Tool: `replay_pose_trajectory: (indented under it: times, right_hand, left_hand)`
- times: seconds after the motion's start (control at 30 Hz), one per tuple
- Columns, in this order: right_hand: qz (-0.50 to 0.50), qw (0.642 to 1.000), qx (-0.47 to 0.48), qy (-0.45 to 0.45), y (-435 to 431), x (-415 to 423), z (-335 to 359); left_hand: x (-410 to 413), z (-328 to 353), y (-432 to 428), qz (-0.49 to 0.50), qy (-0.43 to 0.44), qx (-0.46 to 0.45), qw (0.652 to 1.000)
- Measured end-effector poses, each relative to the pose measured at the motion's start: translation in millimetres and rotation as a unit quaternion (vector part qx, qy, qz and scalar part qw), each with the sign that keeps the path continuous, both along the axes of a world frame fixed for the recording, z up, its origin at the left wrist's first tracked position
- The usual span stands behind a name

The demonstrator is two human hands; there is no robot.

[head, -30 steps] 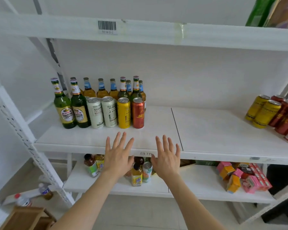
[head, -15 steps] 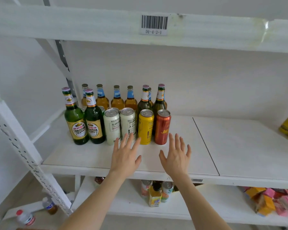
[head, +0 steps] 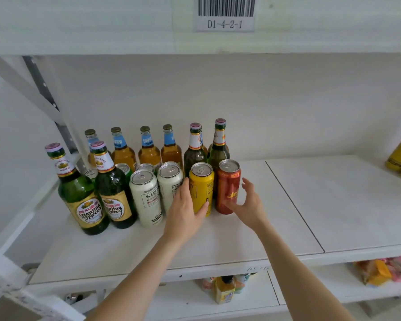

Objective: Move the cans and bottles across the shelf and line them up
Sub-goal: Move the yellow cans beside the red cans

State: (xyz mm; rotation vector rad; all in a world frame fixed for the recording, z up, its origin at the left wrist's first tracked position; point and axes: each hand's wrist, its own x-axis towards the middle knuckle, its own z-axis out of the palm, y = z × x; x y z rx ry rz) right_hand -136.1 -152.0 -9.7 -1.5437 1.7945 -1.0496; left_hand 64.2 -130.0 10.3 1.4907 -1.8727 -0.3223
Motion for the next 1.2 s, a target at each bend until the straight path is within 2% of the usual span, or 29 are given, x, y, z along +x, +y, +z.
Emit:
replay_pose_trajectory:
  times: [0.1,0.33,0.5,0.87,1.07,1.2]
  right_hand:
    - [0.045,0.992,0.012,-0.118,-11,-3,1]
    - [0.097,0.98,0.037,-0.171,-30,-6,-5]
    - [0.089,0.978,0.038,-0.183,-26,-9,-5]
    - [0.1,0.971,0.037,-0.215,15,-20,1]
    - [0.09,0.948,0.083,-0.293,46,-21,10]
    - [0.062,0.934,0.113,-0.332,71,-19,12]
  left_hand:
    - [-10,4,-12,0.001,0.077,0.026,0.997]
    - [-27,11,-35,0.045,0.207,0.081,0.974]
    - [-33,12,-40,0.075,0.223,0.094,0.967]
    - [-36,3,-10,0.041,0.246,0.066,0.966]
    - [-31,4,15,0.023,0.27,0.065,0.961]
    - [-18,6,31,0.031,0.311,0.099,0.945]
